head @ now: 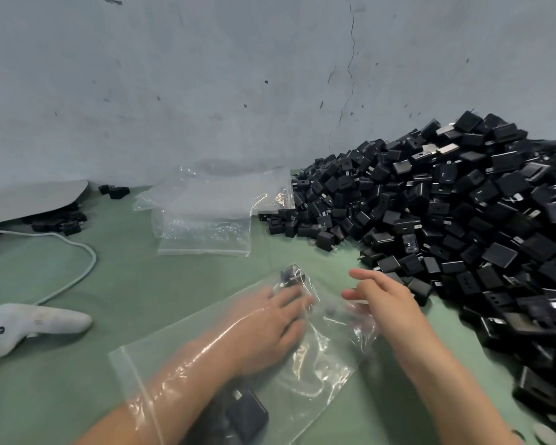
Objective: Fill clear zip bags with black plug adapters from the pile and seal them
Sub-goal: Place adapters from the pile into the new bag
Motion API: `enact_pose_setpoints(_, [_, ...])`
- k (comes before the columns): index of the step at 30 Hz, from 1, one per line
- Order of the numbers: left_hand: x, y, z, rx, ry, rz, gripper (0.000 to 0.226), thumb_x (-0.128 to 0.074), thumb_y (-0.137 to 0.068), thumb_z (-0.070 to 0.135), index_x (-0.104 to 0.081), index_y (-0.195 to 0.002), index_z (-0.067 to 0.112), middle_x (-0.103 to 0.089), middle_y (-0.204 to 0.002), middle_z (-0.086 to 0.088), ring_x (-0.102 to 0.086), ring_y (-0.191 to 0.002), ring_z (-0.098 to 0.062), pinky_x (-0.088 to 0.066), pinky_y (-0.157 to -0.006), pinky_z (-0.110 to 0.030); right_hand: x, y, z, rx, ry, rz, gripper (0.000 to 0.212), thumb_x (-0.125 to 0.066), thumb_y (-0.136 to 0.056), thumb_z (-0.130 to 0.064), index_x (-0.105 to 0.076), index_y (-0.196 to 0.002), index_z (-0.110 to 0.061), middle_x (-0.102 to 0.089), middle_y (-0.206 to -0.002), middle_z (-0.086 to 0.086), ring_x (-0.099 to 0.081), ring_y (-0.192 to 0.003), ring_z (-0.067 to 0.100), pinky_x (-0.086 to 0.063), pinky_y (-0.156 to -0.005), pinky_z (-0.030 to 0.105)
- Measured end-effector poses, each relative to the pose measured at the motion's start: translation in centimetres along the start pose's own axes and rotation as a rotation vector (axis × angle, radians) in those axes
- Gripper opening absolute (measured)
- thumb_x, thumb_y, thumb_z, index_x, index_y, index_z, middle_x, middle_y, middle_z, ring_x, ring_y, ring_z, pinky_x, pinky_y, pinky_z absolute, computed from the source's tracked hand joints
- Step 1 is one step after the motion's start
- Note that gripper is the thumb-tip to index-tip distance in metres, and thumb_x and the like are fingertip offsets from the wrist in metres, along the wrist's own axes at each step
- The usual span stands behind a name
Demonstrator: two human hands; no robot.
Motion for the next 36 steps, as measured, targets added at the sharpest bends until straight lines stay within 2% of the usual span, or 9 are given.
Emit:
enact_pose_setpoints(3, [0.2, 0.4, -0.3, -0.021, -0.026, -0.004, 0.054, -0.03, -0.106, 0.038, -0.018, -0.158, 0.027, -0.013, -0.165, 0.005, -0.011, -0.15, -0.006, 0.018, -0.104, -0.003, -0.6, 0.0, 0.3, -0.184, -0.456, -0.128, 0.023, -0.049, -0.101, -0.009, -0.064, -0.119, -0.007, -0.069, -0.113, 0.024, -0.067, -0.098, 0.033, -0.059, -0.052, 0.028])
enact_pose_setpoints(8, [1.7, 1.9, 0.3, 0.034, 0.326, 0.021, 0.044, -0.043, -0.106, 0.027, -0.034, -0.148, 0.034, -0.026, -0.152, 0.027, -0.019, -0.139, 0.018, -0.011, -0.118, -0.013, -2.1, 0.2, 1.4, -0.297, -0.474, -0.255, 0.023, -0.054, -0.101, -0.016, -0.063, -0.121, -0.009, -0.063, -0.125, 0.026, -0.069, -0.088, 0.031, -0.063, -0.072, 0.039])
enact_pose_setpoints(11, [2.6, 3.6, 0.7, 0.121, 0.436, -0.007, 0.039, -0.045, -0.105, 0.021, -0.038, -0.142, 0.03, -0.028, -0.144, 0.031, -0.017, -0.124, 0.033, -0.011, -0.109, 0.001, -2.6, 0.0, 1.0, -0.222, -0.421, -0.211, 0.024, -0.056, -0.1, -0.026, -0.063, -0.12, -0.013, -0.068, -0.117, 0.016, -0.071, -0.093, 0.029, -0.059, -0.084, 0.045])
enact_pose_setpoints(14, [4.1, 6.2, 0.8, 0.132, 0.31, -0.006, 0.038, -0.043, -0.105, 0.031, -0.043, -0.142, 0.033, -0.029, -0.146, 0.03, -0.015, -0.115, 0.039, -0.005, -0.096, 0.01, -1.2, 0.0, -0.3, 0.038, -0.125, 0.075, 0.028, -0.052, -0.101, -0.027, -0.062, -0.127, -0.025, -0.065, -0.12, -0.007, -0.061, -0.109, 0.01, -0.046, -0.091, 0.031])
enact_pose_setpoints(16, [5.1, 8.2, 1.1, 0.083, 0.178, 0.031, 0.034, -0.046, -0.102, 0.04, -0.048, -0.136, 0.042, -0.032, -0.134, 0.043, -0.017, -0.107, 0.044, -0.008, -0.093, 0.011, -0.6, 0.6, -1.1, 0.221, 0.004, 0.168, 0.027, -0.048, -0.1, -0.028, -0.062, -0.122, -0.035, -0.063, -0.111, -0.02, -0.058, -0.095, -0.012, -0.041, -0.08, 0.02])
enact_pose_setpoints(24, [5.2, 11.7, 0.6, -0.004, 0.064, 0.038, 0.044, -0.052, -0.083, 0.069, -0.046, -0.124, 0.055, -0.05, -0.12, 0.034, -0.041, -0.113, 0.019, -0.026, -0.097, -0.002, -4.4, 2.8, -1.8, 0.572, 0.415, 0.015, 0.032, -0.046, -0.1, -0.019, -0.063, -0.124, -0.031, -0.064, -0.117, -0.02, -0.056, -0.102, -0.005, -0.038, -0.088, 0.011])
enact_pose_setpoints(27, [3.9, 10.9, 0.0, 0.006, 0.053, -0.031, 0.049, -0.047, -0.082, 0.075, -0.05, -0.124, 0.051, -0.051, -0.115, 0.031, -0.041, -0.11, 0.017, -0.027, -0.099, -0.007, -5.9, 3.0, -0.6, 0.588, 0.558, -0.05, 0.036, -0.044, -0.101, -0.017, -0.06, -0.131, -0.029, -0.062, -0.126, -0.015, -0.054, -0.118, 0.004, -0.04, -0.103, 0.023])
enact_pose_setpoints(33, [2.7, 7.5, -1.2, 0.226, 0.414, 0.164, 0.045, -0.064, -0.096, 0.026, -0.038, -0.125, 0.049, -0.046, -0.12, 0.032, -0.04, -0.106, 0.028, -0.03, -0.094, 0.0, -6.3, 2.1, 1.0, 0.565, 0.693, -0.08, 0.038, -0.042, -0.102, -0.016, -0.055, -0.136, -0.028, -0.059, -0.134, -0.011, -0.051, -0.124, 0.011, -0.037, -0.106, 0.03])
enact_pose_setpoints(36, [2.3, 6.2, -1.5, 0.191, 0.29, 0.246, 0.048, -0.064, -0.095, 0.024, -0.045, -0.137, 0.035, -0.051, -0.116, 0.02, -0.05, -0.102, 0.009, -0.041, -0.096, -0.016, -6.4, 1.8, 1.3, 0.566, 0.708, -0.077, 0.036, -0.043, -0.101, -0.017, -0.058, -0.131, -0.029, -0.059, -0.131, -0.014, -0.05, -0.122, 0.009, -0.036, -0.106, 0.027])
Point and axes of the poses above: each hand's wrist, its own y-axis away from the middle knuckle, its own x-axis out of the back of the hand, z = x × y, the point moved 5 cm from there along -y, towards the middle knuckle
